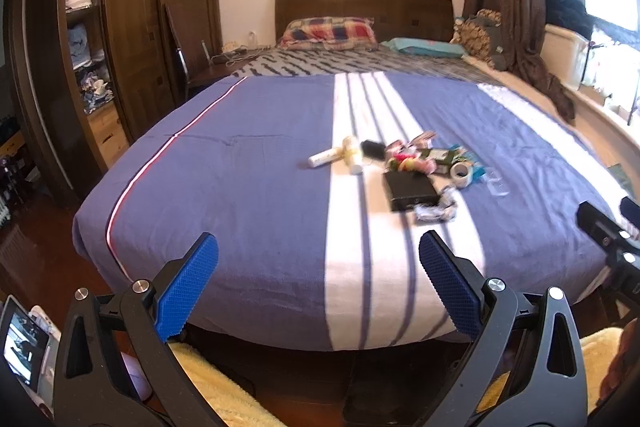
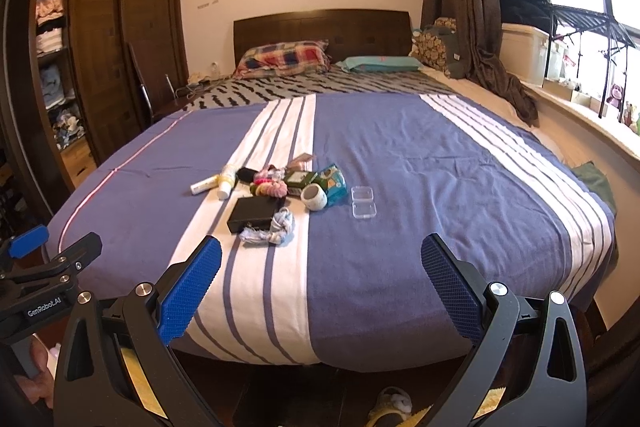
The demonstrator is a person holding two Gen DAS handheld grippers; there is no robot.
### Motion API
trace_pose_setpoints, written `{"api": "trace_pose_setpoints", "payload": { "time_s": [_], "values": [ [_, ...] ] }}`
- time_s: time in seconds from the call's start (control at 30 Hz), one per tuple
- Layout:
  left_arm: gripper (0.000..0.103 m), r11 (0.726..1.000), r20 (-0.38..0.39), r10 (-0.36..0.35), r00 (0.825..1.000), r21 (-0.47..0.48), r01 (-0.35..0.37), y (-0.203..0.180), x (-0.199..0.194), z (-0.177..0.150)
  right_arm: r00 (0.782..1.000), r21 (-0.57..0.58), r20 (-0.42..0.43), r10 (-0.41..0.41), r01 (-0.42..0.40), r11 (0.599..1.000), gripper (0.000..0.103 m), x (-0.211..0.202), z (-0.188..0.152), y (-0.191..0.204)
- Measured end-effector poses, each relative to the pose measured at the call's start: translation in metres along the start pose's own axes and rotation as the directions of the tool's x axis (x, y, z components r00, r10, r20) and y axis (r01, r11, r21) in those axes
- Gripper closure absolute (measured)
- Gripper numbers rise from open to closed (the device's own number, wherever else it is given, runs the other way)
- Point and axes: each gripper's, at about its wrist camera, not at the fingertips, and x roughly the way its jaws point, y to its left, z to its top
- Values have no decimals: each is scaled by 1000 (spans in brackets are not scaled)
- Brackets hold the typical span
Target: Collect trash
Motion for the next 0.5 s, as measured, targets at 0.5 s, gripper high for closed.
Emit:
{"api": "trace_pose_setpoints", "payload": {
  "time_s": [0.5],
  "values": [
    [8, 999, -128, -43, 991, 10, 45, -2, 86, -18, 991, 26, -123, -46, 49, 998, 3, 81, -21, -27]
  ]
}}
